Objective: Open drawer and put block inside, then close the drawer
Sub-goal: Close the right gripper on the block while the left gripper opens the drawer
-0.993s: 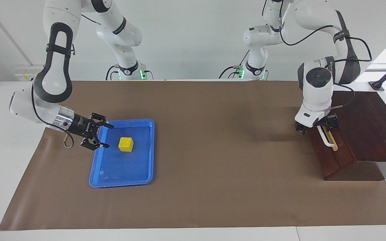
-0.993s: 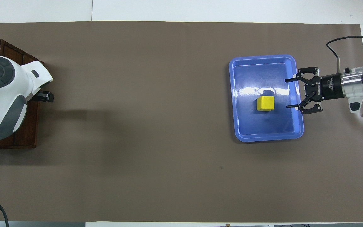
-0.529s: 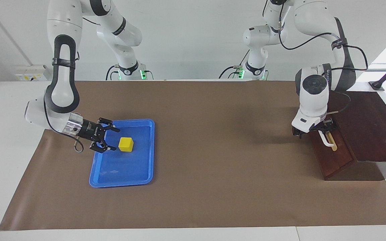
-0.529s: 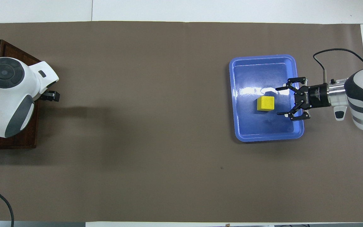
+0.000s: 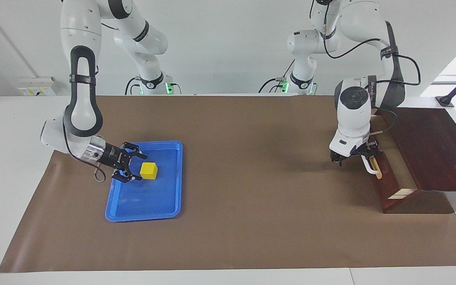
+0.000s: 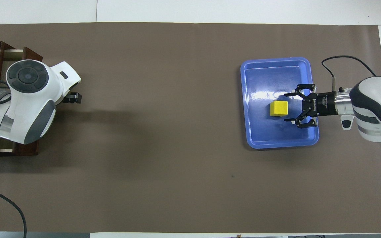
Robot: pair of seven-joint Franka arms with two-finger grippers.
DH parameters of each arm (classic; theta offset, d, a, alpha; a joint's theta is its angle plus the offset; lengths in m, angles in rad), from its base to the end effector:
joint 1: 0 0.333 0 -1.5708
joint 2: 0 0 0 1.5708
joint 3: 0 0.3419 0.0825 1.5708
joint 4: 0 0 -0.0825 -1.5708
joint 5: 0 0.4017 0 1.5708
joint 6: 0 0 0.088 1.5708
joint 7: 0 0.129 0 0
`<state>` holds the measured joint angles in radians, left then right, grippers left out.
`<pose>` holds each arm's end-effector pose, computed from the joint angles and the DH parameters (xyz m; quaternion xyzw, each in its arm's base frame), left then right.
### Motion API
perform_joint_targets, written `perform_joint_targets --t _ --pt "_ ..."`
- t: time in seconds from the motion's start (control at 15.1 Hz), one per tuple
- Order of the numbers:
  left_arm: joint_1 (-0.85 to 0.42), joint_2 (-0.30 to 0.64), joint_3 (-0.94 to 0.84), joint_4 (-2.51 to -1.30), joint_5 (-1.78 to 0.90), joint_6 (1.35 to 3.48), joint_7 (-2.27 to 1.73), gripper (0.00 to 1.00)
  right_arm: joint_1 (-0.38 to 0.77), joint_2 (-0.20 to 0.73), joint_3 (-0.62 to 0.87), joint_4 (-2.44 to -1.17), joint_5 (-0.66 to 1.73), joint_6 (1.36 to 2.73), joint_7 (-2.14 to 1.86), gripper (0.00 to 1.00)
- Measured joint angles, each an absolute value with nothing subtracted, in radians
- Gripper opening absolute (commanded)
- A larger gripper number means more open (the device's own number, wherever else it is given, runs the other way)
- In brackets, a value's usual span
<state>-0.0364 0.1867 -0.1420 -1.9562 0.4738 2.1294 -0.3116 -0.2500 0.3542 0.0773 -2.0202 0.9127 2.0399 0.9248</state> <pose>0.6125 -0.0785 0.3815 -0.9808 0.0593 -0.0409 0.1810 0.5975 -0.0448 0.2649 -0.6140 0.6823 0.2757 0.2854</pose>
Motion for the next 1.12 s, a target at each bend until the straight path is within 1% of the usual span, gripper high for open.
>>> perform_joint_targets --t 0.2,0.4,0.79,0.99,1.06,1.12 --pt "-0.059 0.193 -0.142 -1.931 0.418 2.104 -0.331 1.00 -0.241 0.354 0.077 -2.036 0.922 2.059 0.924 0.97" --pt "-0.080 0.198 -0.143 -1.913 0.376 2.098 -0.366 1.00 -0.240 0.354 0.077 -2.044 0.922 2.062 0.918 0.93" --pt "-0.129 0.200 -0.142 -1.905 0.370 2.084 -0.446 1.00 -0.240 0.354 0.077 -2.056 0.922 2.062 0.873 0.91" --pt "-0.139 0.200 -0.141 -1.904 0.366 2.084 -0.455 1.00 -0.243 0.354 0.075 -2.064 0.922 2.063 0.853 0.88" --pt "-0.141 0.200 -0.141 -1.903 0.361 2.084 -0.456 1.00 -0.243 0.353 0.073 -2.067 0.922 2.063 0.845 0.86" --pt "-0.142 0.200 -0.140 -1.903 0.360 2.083 -0.456 1.00 -0.244 0.353 0.071 -2.069 0.922 2.063 0.838 0.80"
